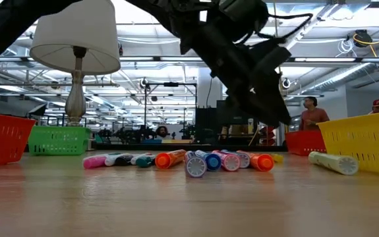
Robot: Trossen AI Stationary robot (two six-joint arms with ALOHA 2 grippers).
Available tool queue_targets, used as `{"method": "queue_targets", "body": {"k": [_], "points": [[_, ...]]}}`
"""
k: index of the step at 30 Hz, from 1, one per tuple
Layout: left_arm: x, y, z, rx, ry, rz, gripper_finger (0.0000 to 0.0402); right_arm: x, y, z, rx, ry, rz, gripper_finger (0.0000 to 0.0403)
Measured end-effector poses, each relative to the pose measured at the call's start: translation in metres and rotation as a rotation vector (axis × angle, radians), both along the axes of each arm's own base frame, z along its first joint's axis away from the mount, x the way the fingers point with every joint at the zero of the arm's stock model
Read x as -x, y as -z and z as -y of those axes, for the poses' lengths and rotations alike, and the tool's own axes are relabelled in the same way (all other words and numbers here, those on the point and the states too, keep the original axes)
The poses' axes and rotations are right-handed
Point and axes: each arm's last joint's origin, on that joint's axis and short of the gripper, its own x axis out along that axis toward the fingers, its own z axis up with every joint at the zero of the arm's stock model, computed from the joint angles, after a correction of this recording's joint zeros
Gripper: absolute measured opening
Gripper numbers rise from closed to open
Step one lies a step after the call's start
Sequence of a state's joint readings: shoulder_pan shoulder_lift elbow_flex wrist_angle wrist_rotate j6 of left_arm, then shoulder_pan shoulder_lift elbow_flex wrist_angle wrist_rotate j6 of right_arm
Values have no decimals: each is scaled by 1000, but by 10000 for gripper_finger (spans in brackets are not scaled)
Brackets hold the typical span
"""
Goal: Pick & Place Markers
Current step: Put the yellow pen into the top red basket
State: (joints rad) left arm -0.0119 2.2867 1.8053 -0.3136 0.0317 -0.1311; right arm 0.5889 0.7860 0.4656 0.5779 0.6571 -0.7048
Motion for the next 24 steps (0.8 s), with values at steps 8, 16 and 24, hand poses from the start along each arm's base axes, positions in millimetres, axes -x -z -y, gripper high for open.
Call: {"method": "queue_targets", "body": {"k": [8, 16, 24], "points": [[-3, -1, -22, -36, -31, 34, 75, 1, -1, 1, -10, -1, 9, 215], [13, -32, -12, -103, 128, -5, 4, 0, 16, 13, -83, 373, -122, 195], [81, -98, 6, -238, 172, 222, 4, -25, 11, 37, -280, 342, -408, 178]]}}
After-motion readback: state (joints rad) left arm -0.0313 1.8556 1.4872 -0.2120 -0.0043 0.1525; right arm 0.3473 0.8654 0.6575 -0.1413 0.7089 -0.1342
